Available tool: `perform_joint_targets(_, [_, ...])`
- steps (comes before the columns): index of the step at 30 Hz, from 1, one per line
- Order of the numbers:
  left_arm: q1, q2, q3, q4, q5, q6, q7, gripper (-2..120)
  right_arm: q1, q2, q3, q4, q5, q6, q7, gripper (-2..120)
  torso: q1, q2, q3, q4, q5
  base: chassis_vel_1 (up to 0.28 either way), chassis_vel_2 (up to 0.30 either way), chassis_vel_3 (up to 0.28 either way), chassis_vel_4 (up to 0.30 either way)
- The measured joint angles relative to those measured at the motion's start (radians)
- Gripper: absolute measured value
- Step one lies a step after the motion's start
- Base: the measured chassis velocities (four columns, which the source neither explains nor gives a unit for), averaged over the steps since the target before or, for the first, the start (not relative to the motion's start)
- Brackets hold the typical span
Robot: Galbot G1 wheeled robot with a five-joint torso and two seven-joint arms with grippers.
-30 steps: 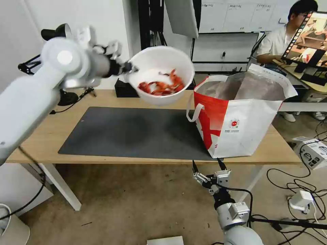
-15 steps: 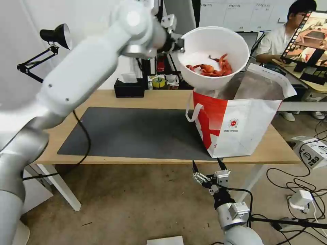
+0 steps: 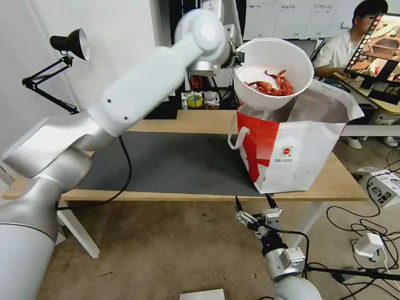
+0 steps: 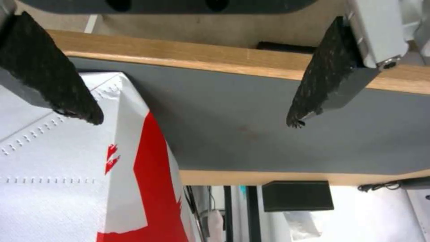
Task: Pick up the trash from the table and place it into the takeout bag.
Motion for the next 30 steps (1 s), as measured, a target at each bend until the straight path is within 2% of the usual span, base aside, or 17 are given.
perform_joint_targets(1, [0.0,0.0,0.0,0.0,0.0,0.0,0.0,0,0.0,0.0,0.0,0.0,0.0,0.0,0.0,100,0.0,0.0,0.0,0.0,0.0,0.0,0.0,0.0,0.0])
perform_joint_targets(6, [0.03,-0.033,0.037,0.018,0.101,-0.092,0.004,0,0.0,0.0,0.0,0.0,0.0,0.0,0.0,100,0.0,0.0,0.0,0.0,-0.0001,0.0,0.0,0.0,0.0])
perform_joint_targets(13, [0.079,-0.023,0.096,-0.02,0.195,-0.206,0.029,0,0.0,0.0,0.0,0.0,0.0,0.0,0.0,100,0.0,0.0,0.0,0.0002,-0.0003,0.0,0.0,0.0,0.0])
perform_joint_targets(18, [0.087,-0.012,0.111,-0.046,0.216,-0.222,0.041,0,0.0,0.0,0.0,0.0,0.0,0.0,0.0,100,0.0,0.0,0.0,0.0002,-0.0003,0.0,0.0,0.0,0.0])
perform_joint_targets(24, [0.092,0.028,0.153,-0.124,0.244,-0.231,0.086,0,0.0,0.0,0.0,0.0,0.0,0.0,0.0,100,0.0,0.0,0.0,0.0003,-0.0004,0.0,0.0,0.0,0.0])
perform_joint_targets(30, [0.099,0.035,0.177,-0.156,0.269,-0.235,0.093,0,0.0,0.0,0.0,0.0,0.0,0.0,0.0,100,0.0,0.0,0.0,0.0001,-0.0003,0.0,0.0,0.0,0.0])
